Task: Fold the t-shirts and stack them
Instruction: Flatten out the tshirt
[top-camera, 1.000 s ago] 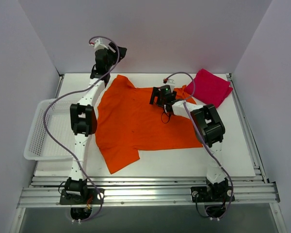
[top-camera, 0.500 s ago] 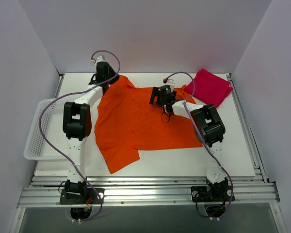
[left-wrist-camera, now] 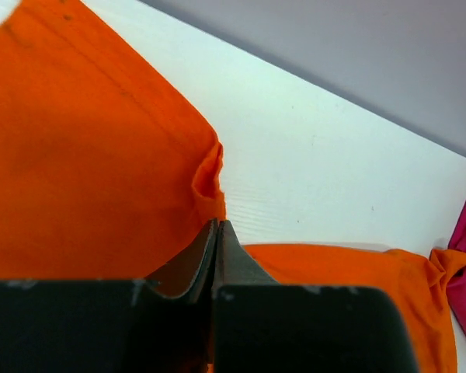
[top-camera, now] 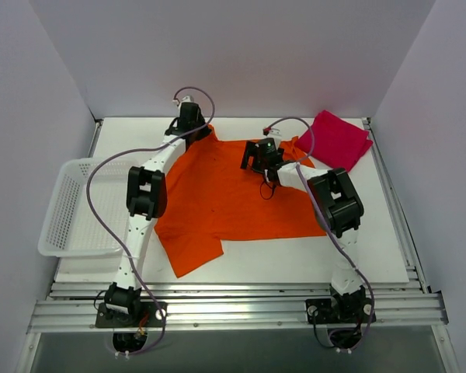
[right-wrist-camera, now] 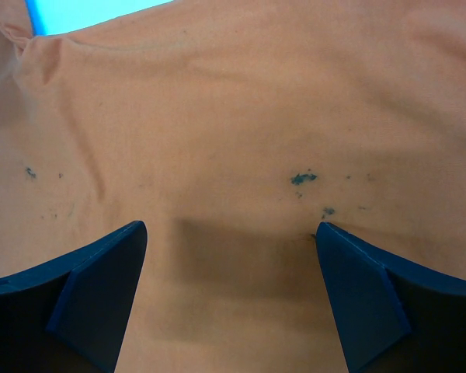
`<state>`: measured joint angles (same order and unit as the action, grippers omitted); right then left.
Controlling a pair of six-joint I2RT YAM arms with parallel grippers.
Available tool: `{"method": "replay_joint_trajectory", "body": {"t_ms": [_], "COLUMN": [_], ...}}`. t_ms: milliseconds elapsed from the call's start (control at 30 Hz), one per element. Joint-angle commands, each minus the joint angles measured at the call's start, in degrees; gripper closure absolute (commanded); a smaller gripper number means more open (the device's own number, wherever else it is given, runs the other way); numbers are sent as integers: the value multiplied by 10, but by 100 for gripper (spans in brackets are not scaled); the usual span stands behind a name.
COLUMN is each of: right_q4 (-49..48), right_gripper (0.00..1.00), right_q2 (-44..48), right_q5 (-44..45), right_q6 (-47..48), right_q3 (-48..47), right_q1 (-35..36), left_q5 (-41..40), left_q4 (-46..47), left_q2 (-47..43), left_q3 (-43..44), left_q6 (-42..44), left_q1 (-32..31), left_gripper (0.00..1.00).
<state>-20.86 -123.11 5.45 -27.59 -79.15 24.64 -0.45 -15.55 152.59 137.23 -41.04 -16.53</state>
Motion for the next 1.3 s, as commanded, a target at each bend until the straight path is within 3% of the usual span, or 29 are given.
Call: {"method": "replay_joint_trajectory", "body": {"t_ms": [0, 200, 367, 600, 900, 1133, 1267], "right_q4": [-13, -15, -18, -20, -23, -17, -17], "right_gripper": [14, 14, 14, 14, 14, 14, 14], "right_q2": [41, 40, 40, 39, 56, 45, 38], "right_q5": [-4, -11, -16, -19, -17, -10, -11], "right_q6": [-4, -7, -8, -10, -10, -6, -5], "right_q3": [5, 8, 9, 9, 20, 12, 7], "right_q1": [-10, -19, -21, -23, -23, -25, -27], "left_q5": [-7, -5, 25, 74, 42, -10, -34], "left_q4": [-37, -23, -27, 63, 31, -8, -75], "left_q2": [24, 32, 88, 118, 111, 72, 99], "left_q3": [43, 56, 150, 187, 168, 88, 131], "left_q6": [10, 3, -6, -11, -5, -10, -19], "left_q1": [-6, -10, -10, -6, 16, 33, 45], "left_gripper": [98, 98, 98, 96, 95, 98, 98]}}
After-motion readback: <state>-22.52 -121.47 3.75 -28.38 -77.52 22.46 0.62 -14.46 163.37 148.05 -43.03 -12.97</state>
